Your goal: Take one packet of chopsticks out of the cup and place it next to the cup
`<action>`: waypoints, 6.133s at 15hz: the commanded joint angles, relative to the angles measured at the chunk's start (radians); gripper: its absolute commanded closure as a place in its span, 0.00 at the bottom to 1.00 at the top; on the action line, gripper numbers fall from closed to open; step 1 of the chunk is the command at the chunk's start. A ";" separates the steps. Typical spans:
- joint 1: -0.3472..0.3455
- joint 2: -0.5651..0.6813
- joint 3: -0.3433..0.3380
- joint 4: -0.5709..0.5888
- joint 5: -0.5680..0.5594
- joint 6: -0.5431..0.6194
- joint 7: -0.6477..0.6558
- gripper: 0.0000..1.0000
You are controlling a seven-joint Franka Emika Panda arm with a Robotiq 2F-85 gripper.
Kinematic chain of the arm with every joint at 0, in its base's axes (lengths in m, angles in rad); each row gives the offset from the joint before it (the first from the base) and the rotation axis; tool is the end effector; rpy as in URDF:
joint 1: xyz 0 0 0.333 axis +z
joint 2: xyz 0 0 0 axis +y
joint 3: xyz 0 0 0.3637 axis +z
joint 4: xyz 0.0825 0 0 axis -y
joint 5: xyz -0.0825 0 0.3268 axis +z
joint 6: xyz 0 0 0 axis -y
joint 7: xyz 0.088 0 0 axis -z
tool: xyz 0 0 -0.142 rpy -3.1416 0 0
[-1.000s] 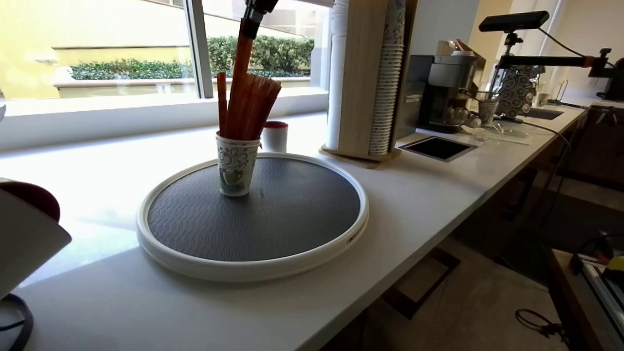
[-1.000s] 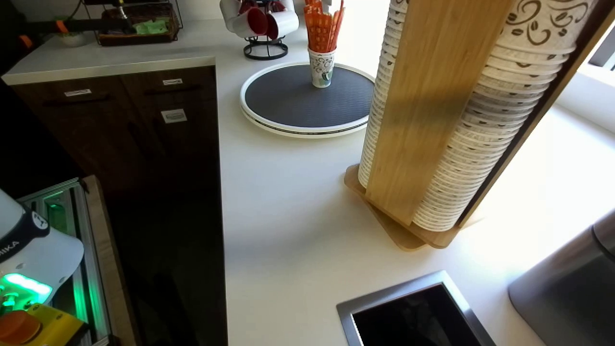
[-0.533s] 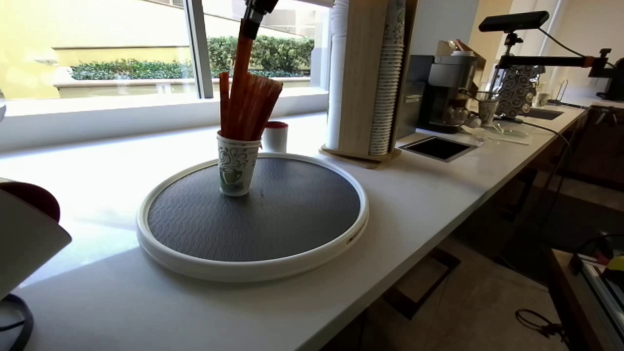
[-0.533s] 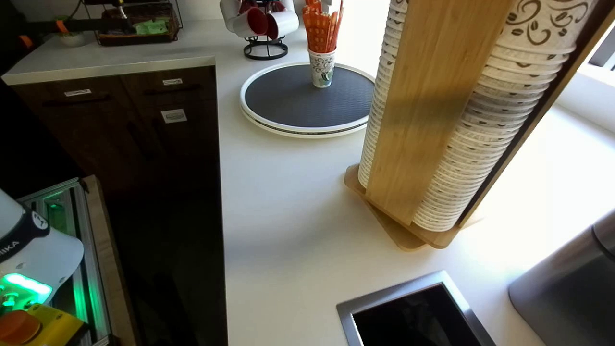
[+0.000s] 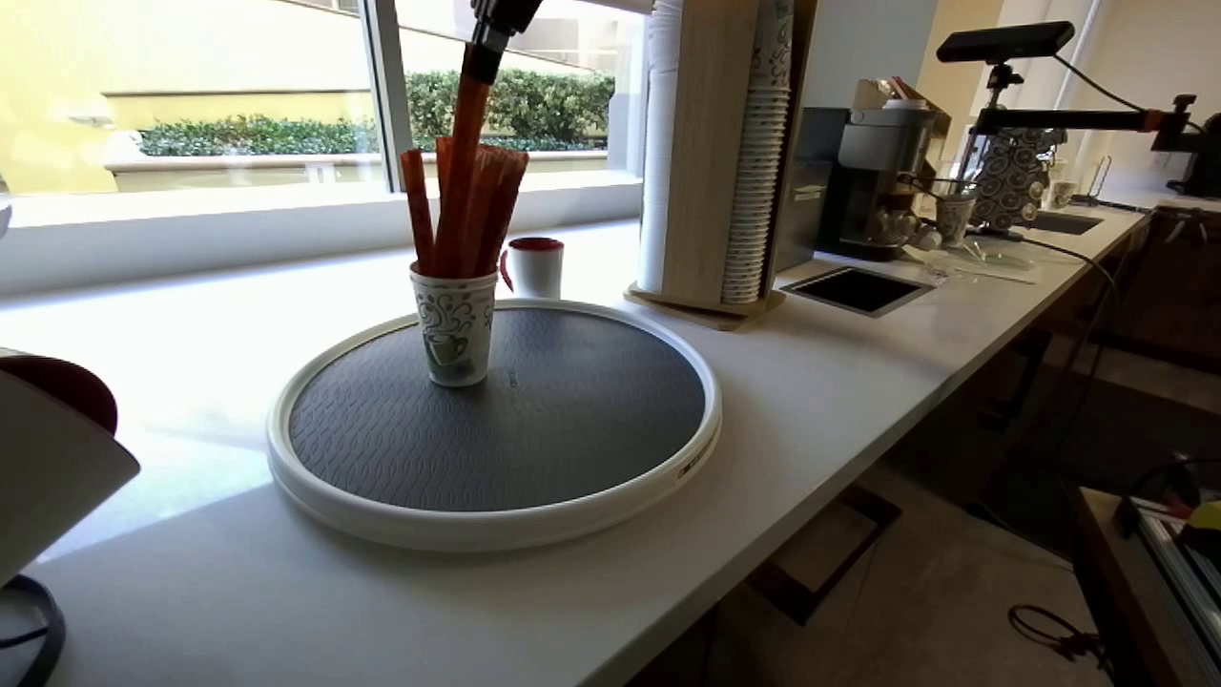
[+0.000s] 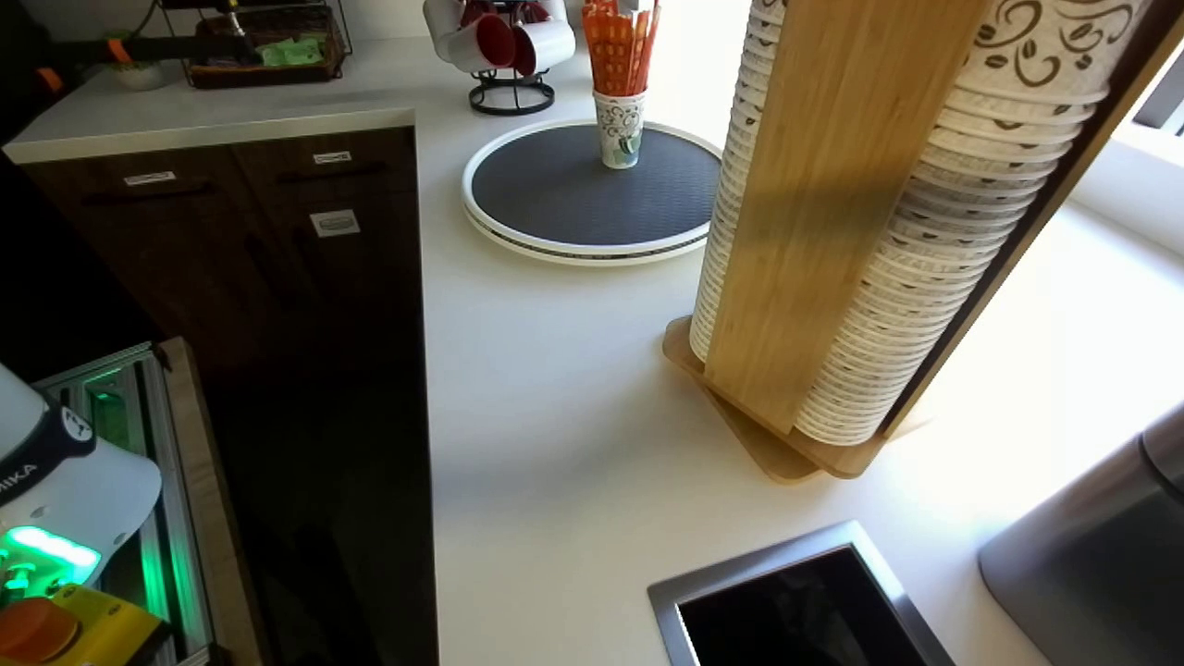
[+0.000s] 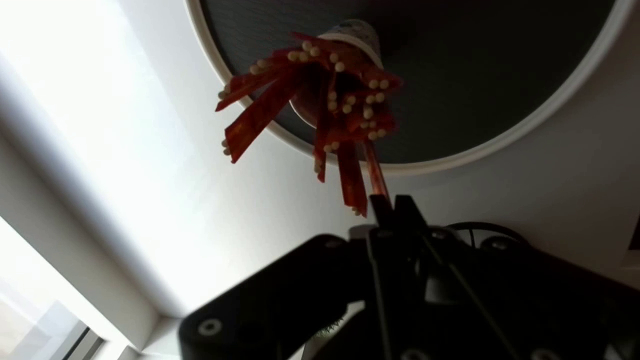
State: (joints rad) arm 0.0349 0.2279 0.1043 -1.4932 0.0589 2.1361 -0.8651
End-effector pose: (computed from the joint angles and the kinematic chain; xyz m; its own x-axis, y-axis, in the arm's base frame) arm 0.6299 0.0843 0.6077 0.4946 0.8068 0.3232 0.7762 -0.5773 0.2534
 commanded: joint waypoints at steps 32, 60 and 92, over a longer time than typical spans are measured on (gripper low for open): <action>-0.019 -0.220 -0.022 -0.112 0.211 -0.181 0.534 0.98; -0.110 -0.299 -0.212 -0.852 1.406 0.211 0.274 0.98; -0.110 -0.184 -0.182 -0.775 1.165 0.192 0.328 0.60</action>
State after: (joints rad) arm -0.0715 0.0411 -0.0765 -2.2672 1.2535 2.3305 -0.5617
